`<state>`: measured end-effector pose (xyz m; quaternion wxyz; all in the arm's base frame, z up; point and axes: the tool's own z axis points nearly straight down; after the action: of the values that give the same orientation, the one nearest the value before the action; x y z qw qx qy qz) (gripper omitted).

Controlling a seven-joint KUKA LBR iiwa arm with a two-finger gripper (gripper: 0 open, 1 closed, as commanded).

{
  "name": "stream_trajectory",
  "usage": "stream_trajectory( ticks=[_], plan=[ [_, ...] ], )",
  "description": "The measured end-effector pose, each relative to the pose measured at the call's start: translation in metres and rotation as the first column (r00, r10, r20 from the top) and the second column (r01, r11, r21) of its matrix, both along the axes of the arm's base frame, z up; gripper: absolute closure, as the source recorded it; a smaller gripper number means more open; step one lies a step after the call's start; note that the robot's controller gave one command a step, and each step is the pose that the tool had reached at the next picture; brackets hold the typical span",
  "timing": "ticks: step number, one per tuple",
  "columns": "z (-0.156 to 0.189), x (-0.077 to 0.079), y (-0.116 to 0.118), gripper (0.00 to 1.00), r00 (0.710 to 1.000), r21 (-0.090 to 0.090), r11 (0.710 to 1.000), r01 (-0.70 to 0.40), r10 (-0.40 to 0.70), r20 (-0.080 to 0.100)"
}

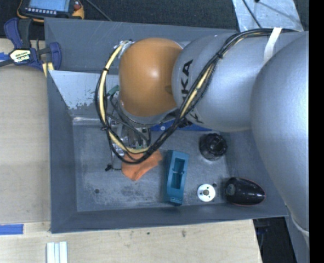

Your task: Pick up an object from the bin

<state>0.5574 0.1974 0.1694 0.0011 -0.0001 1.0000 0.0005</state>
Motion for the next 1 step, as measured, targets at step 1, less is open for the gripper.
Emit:
stream_trajectory(
  ticks=[1],
  plan=[
    [-0.0288, 0.0033, -0.0357, 0.0, 0.999, 0.003, 0.999, -0.048, 0.048, 0.005]
  ],
)
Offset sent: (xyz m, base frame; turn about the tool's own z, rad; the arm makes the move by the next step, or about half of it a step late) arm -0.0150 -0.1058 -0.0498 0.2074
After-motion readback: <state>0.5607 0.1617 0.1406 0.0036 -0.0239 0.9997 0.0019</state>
